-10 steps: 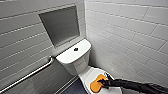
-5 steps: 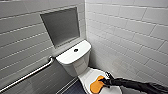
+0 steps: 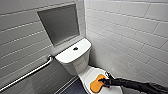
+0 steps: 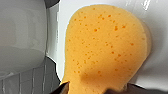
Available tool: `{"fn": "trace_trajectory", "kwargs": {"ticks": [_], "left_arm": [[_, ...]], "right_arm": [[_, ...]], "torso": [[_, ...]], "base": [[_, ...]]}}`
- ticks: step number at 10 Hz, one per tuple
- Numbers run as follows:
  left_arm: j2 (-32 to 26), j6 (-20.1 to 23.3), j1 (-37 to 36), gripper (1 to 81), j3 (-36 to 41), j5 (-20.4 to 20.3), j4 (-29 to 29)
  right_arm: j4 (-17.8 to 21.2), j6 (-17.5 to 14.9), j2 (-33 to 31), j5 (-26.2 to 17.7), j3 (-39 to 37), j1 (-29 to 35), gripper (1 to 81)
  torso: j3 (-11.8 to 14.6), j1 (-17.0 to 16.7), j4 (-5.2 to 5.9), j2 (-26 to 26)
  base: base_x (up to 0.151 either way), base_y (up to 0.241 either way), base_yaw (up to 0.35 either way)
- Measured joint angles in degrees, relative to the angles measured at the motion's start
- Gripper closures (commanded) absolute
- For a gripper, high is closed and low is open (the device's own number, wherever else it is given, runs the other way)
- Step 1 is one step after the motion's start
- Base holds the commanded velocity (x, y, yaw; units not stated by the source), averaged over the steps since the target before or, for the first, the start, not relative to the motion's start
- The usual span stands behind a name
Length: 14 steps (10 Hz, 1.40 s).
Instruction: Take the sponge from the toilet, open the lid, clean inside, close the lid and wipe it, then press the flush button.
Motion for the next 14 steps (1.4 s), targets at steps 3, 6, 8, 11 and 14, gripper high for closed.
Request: {"fn": "trace_trajectory", "kwargs": {"ticks": [3, 6, 8, 11, 14], "left_arm": [[0.00, 0.00, 0.00, 1.0, 0.00, 0.00, -0.02], [-0.01, 0.00, 0.02, 1.0, 0.00, -0.02, -0.06], [0.00, -0.02, 0.05, 1.0, 0.00, -0.02, -0.06], [0.00, -0.02, 0.22, 1.0, 0.00, 0.02, -0.06], [0.05, -0.02, 0.20, 1.0, 0.00, -0.13, -0.06]], "right_arm": [[-0.02, -0.13, 0.60, 1.58, -1.07, -0.09, 1.0], [-0.02, -0.33, 3.91, 2.04, -5.79, -0.48, 1.0], [-0.07, -0.59, 5.18, 2.80, -7.42, -0.91, 1.0], [-0.13, -0.77, 5.14, 3.68, -6.51, -1.27, 1.0], [-0.22, -0.74, 5.12, 3.22, -6.07, -1.60, 1.0]], "torso": [[0.00, 0.00, 0.00, 0.00], [0.00, 0.00, 0.00, 0.00], [0.00, 0.00, 0.00, 0.00], [-0.26, 0.44, 0.00, -0.70], [-0.35, 2.58, 0.00, -4.88]], "base": [[0.000, 0.000, 0.000], [0.000, 0.000, 0.000], [0.000, 0.000, 0.000], [0.000, 0.000, 0.000], [0.000, 0.000, 0.000]]}}
